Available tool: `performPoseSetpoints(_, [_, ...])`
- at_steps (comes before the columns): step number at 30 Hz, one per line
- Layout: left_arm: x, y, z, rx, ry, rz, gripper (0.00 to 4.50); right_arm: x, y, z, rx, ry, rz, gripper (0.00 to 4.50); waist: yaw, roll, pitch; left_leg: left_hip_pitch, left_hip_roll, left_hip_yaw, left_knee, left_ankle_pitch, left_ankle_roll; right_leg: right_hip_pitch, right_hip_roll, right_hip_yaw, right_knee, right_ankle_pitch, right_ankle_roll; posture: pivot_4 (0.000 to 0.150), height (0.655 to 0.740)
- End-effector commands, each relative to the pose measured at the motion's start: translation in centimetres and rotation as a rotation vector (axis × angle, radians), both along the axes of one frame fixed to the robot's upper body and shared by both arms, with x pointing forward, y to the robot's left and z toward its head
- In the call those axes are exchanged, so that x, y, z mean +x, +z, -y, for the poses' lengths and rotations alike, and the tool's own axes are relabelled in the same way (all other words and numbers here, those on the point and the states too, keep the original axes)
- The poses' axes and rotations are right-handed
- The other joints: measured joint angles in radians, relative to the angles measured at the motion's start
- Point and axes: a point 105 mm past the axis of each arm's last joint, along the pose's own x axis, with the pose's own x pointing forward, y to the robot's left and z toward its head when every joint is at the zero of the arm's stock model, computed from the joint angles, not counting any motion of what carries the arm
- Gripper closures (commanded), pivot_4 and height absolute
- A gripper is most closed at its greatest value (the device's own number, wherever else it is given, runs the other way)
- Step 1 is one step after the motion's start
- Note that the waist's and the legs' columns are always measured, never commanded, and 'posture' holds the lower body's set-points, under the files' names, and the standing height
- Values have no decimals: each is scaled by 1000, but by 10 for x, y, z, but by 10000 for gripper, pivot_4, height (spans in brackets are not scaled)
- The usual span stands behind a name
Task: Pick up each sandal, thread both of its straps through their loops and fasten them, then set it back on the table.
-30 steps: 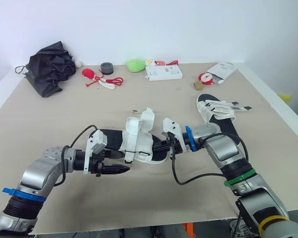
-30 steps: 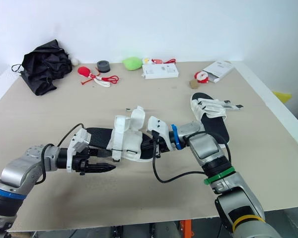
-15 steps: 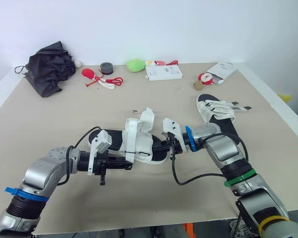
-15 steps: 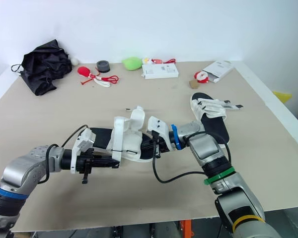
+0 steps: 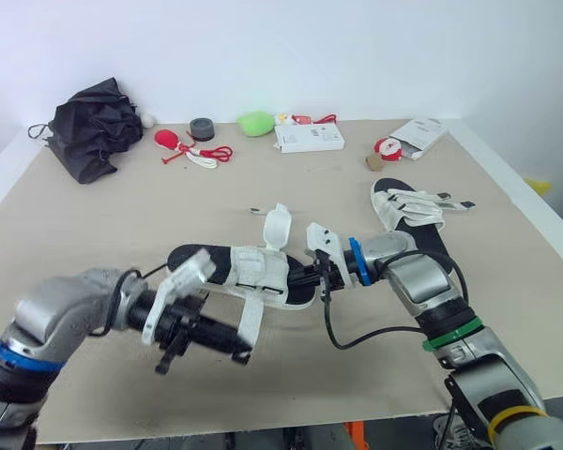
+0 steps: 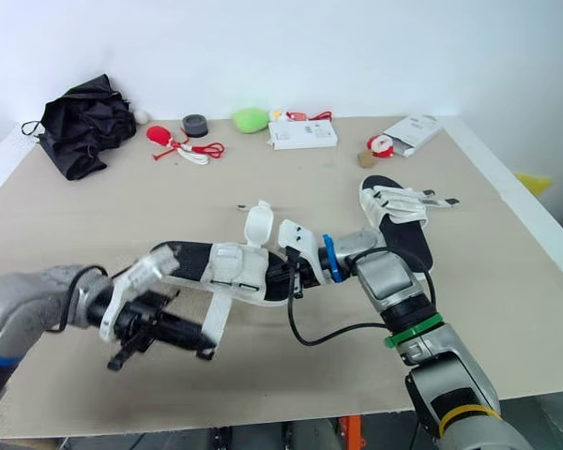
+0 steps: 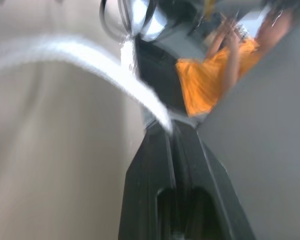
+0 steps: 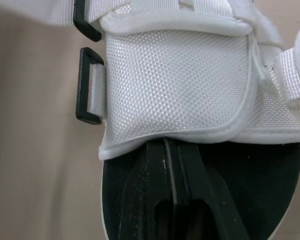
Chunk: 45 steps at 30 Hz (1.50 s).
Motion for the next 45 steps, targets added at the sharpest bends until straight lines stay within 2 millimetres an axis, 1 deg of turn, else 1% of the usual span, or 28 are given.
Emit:
performPoseSetpoints(1, [21,29,-2,-150,108,-76,44500,-3,-17,4,-53,-12,-44,45000,0,0,0,0,0,0,0,0,0,0,1,0,0,0,0,1500,7400])
performPoseSetpoints(4, [39,36,-5,-203,202,-128,44500,-3,-17,5,-55,-14,-46,45000,-1,0,0,0,1,-1,0,0,0,0,1,0,0,0,0,1500,7400])
performPoseSetpoints(7, [55,25,-10,-202,302,-228,44500,-3,-17,5,-51,-16,-47,45000,-1,0,0,0,1,-1,-1,0,-1,0,1,1,0,0,0,1500,7400])
performPoseSetpoints(10, [60,15,-11,-184,328,-306,44500,-3,-17,4,-50,-16,-47,45000,-1,0,0,0,0,-1,0,1,-2,0,1,1,0,0,0,1500,7400])
performPoseSetpoints(14, [65,0,-3,-160,317,-419,44500,-4,-18,4,-48,-14,-48,45000,0,-1,0,0,0,0,0,2,-3,0,1,1,0,1,0,1500,7400])
performPoseSetpoints(16, [75,-1,2,-178,341,-433,44500,-4,-18,3,-48,-15,-48,45000,1,-1,0,0,0,-1,0,2,-3,0,1,0,0,1,0,1500,7400])
performPoseSetpoints(18, [84,4,5,-225,353,-449,44500,-4,-18,3,-48,-16,-48,45000,1,-1,0,0,0,-1,0,2,-3,1,1,0,0,1,0,1500,7400])
performPoseSetpoints(22, [99,14,5,-282,377,-491,44500,-4,-19,4,-48,-23,-51,45000,-1,-1,0,0,0,-1,0,2,-4,1,1,1,0,1,0,1500,7400])
performPoseSetpoints(25, [106,15,3,-278,409,-508,44500,-5,-19,4,-48,-22,-53,45000,0,-1,0,0,0,-1,0,2,-4,1,1,0,0,1,0,1500,7400])
performPoseSetpoints(28, [119,8,-2,-263,487,-539,44500,-6,-20,3,-46,-22,-56,45000,0,-1,0,0,0,-1,0,2,-4,1,0,0,0,1,0,1500,7400])
performPoseSetpoints(32, [121,-8,1,-178,517,-557,44500,-6,-19,2,-42,-22,-56,45000,0,-1,0,1,0,-1,0,3,-5,1,0,0,0,2,0,1500,7400])
performPoseSetpoints(33, [120,-12,2,-161,522,-561,41894,-6,-19,2,-41,-21,-56,45000,0,-1,0,1,0,-1,0,3,-5,1,0,0,0,2,0,1500,7400])
performPoseSetpoints(34, [120,-19,4,-130,531,-565,38164,-6,-19,2,-40,-21,-56,45000,0,-1,0,1,0,-1,0,3,-5,1,0,0,0,2,0,1500,7400])
performPoseSetpoints(35, [120,-22,5,-120,532,-568,35689,-6,-19,1,-39,-21,-56,45000,0,-1,-1,1,0,-1,0,3,-5,1,0,0,0,2,0,1500,7400])
performPoseSetpoints(37, [121,-27,6,-102,544,-572,26813,-6,-19,1,-40,-21,-57,45000,0,-1,-1,1,0,-1,0,3,-5,1,0,0,1,2,0,1500,7400])
performPoseSetpoints(39, [126,-31,5,-86,573,-575,15771,-6,-19,1,-39,-22,-58,45000,0,-1,-1,2,0,-1,0,3,-6,1,0,0,1,3,0,1500,7400])
performPoseSetpoints(41, [130,-36,3,-72,603,-576,8409,-6,-19,1,-38,-23,-58,45000,0,-1,-1,2,0,-1,0,3,-6,1,0,0,1,3,0,1500,7400])
performPoseSetpoints(45, [141,-42,-2,-100,670,-610,8409,-6,-19,3,-37,-32,-59,45000,0,0,-1,2,0,-1,0,3,-6,2,0,0,1,3,0,1500,7400])
